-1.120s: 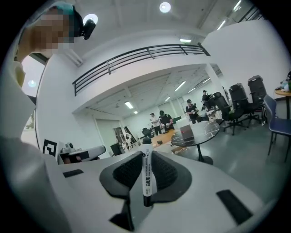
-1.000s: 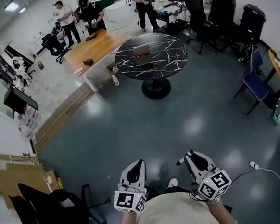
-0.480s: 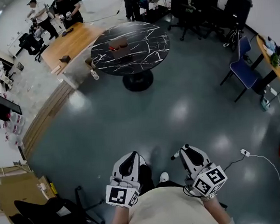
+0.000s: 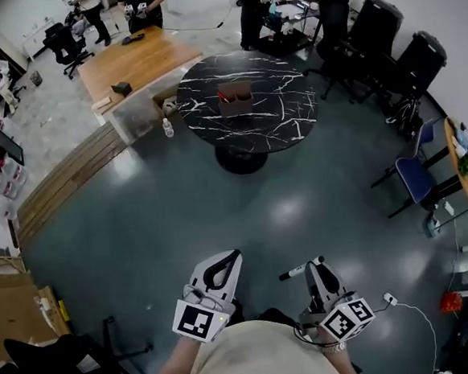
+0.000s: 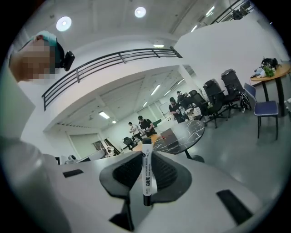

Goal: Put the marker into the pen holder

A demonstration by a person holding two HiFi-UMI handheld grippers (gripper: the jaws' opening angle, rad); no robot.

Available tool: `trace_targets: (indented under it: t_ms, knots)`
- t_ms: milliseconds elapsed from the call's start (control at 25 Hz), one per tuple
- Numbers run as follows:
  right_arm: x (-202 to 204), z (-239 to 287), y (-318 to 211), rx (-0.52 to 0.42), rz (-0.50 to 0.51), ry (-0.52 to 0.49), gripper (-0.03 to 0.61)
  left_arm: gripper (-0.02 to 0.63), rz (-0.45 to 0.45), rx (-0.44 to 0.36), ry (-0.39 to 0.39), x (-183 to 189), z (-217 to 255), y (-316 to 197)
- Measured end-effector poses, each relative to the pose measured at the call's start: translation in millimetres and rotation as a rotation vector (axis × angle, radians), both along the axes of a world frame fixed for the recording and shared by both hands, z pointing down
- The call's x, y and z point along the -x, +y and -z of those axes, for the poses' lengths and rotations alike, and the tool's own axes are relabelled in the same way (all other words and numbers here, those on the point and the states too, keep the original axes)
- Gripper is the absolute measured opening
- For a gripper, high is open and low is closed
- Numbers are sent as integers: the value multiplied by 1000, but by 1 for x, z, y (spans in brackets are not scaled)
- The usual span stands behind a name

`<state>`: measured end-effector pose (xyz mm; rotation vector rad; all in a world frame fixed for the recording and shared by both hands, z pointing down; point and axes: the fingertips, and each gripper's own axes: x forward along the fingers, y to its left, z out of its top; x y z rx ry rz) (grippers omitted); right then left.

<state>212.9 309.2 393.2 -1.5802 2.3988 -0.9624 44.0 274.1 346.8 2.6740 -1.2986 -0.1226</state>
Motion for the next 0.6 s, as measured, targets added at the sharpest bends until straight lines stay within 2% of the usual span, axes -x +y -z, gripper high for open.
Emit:
trace_targets:
  t_ms: [160, 320, 480, 600]
  knots:
    - [31, 3, -30, -14, 13, 42, 83, 11, 0, -35, 10, 28, 10, -41]
    - [39, 3, -56, -10, 25, 74, 83, 12, 9, -15, 44, 36, 8, -66]
    - [40, -4, -84, 2, 52, 102, 83, 11, 1, 45, -10, 34, -16, -84]
    - [38, -11, -113, 8, 86, 105, 83, 12, 33, 53, -19, 31, -19, -103]
